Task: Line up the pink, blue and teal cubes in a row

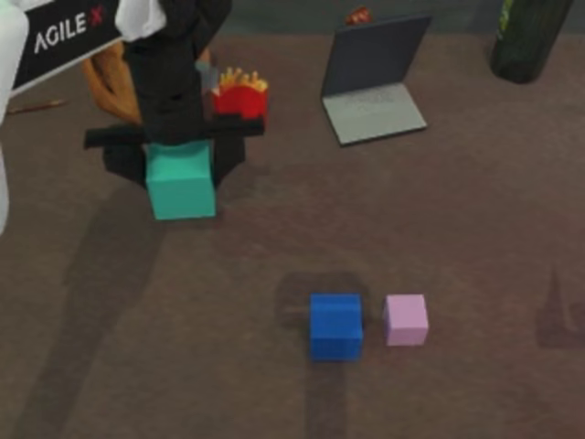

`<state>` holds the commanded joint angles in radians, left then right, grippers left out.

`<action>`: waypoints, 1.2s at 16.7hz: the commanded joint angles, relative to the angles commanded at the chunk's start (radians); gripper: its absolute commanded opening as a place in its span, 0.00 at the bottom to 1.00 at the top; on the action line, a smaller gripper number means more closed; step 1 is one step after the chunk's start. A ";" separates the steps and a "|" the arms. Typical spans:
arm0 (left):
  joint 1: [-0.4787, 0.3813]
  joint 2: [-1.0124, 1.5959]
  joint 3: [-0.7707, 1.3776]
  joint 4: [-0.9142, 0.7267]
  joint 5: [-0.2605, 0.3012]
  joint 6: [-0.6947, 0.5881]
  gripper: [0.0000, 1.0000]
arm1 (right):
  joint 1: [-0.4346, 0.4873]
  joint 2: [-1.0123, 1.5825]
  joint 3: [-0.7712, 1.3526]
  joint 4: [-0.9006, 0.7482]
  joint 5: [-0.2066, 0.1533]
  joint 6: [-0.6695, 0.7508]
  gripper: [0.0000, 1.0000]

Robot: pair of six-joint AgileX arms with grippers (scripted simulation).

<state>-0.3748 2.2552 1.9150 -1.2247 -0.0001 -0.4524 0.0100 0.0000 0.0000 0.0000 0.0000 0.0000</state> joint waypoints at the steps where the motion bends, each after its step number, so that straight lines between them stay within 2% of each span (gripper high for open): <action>1: 0.000 -0.002 0.004 -0.004 0.000 0.000 0.00 | 0.000 0.000 0.000 0.000 0.000 0.000 1.00; 7: -0.028 -0.037 -0.038 0.010 -0.001 -0.013 0.00 | 0.000 0.000 0.000 0.000 0.000 0.000 1.00; 16: -0.235 -0.360 -0.463 0.097 -0.005 -0.164 0.00 | 0.000 0.000 0.000 0.000 0.000 0.000 1.00; 20: -0.252 -0.383 -0.487 0.104 -0.005 -0.176 0.00 | 0.000 0.000 0.000 0.000 0.000 0.000 1.00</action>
<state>-0.6263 1.8719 1.4285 -1.1212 -0.0052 -0.6286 0.0100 0.0000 0.0000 0.0000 0.0000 0.0000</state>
